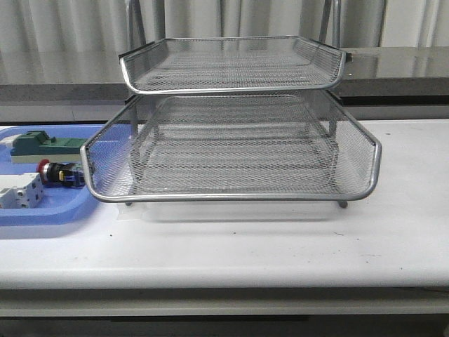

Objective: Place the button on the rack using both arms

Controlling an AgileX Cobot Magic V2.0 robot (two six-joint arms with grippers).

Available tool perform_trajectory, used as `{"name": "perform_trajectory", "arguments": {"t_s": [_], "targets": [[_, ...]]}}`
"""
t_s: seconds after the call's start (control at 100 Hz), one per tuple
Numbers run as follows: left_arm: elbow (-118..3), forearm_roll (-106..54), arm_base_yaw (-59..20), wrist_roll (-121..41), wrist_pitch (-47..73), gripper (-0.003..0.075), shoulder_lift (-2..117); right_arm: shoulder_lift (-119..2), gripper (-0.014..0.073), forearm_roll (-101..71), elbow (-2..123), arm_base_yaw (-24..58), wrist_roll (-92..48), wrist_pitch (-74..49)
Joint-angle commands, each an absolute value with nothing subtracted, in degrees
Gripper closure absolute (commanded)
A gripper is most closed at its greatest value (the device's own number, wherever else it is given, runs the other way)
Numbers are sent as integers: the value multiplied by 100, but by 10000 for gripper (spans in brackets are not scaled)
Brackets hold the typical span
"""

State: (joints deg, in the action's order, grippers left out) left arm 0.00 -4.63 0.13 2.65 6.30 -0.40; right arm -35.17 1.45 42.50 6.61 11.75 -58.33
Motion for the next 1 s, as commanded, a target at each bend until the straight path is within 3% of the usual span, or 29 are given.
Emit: {"name": "perform_trajectory", "arguments": {"t_s": [0.0, 0.99], "targets": [[273, -478, -29, 287, 140, 740, -216, -3520, 664, 220, 4446, 673, 1203, -5512], [55, -692, -29, 287, -396, 740, -216, -3520, 664, 220, 4446, 673, 1203, -5512]]}}
